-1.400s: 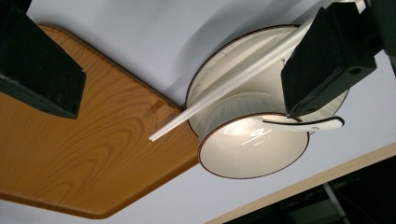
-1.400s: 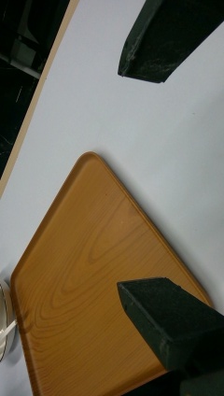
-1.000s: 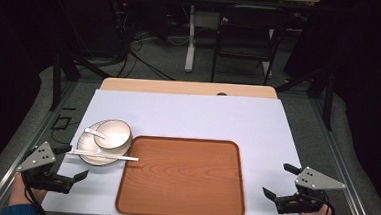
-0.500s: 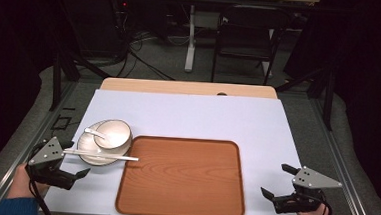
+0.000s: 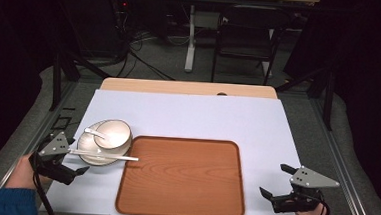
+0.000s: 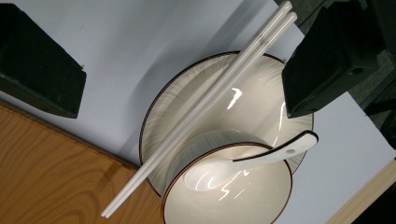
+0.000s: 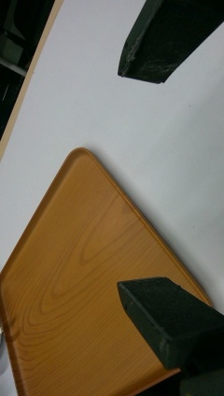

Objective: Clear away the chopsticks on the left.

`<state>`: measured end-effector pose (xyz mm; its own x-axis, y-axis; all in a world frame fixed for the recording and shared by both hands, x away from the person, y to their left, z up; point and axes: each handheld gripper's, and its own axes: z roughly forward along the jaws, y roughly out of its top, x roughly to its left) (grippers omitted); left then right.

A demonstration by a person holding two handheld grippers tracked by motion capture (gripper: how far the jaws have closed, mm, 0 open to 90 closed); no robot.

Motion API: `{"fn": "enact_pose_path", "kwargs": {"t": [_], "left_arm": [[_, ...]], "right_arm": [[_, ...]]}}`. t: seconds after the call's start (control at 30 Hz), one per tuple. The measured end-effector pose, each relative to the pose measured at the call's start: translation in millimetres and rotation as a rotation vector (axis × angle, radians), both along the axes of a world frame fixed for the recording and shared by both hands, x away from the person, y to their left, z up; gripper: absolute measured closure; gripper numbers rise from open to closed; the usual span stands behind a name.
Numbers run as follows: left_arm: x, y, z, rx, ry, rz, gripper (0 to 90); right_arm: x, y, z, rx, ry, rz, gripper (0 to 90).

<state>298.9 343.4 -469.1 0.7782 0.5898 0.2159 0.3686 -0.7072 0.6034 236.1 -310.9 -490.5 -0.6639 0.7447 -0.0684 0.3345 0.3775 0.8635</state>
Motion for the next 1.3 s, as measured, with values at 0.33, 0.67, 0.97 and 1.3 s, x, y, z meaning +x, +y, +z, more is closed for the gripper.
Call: {"fn": "enact_pose_path", "kwargs": {"t": [0.33,0.67,0.97,1.3], "left_arm": [[17.8,-9.4,-7.2,0.102,0.056,-0.058,12.4],[30.3,-10.5,-16.3,0.143,0.085,-0.117,38.8],[41.1,-18.9,-25.6,0.205,0.114,-0.151,57.4],[45.5,-25.5,-28.0,0.226,0.122,-0.21,67.0]], "right_arm": [[0.1,-0.7,-0.7,0.004,0.004,0.004,0.0],[-0.1,-0.5,-0.4,-0.003,-0.001,-0.002,0.0],[-0.5,-0.6,-0.5,-0.005,-0.003,-0.004,0.5],[-0.3,0.1,-1.4,-0.011,0.002,-0.004,1.6]]}}
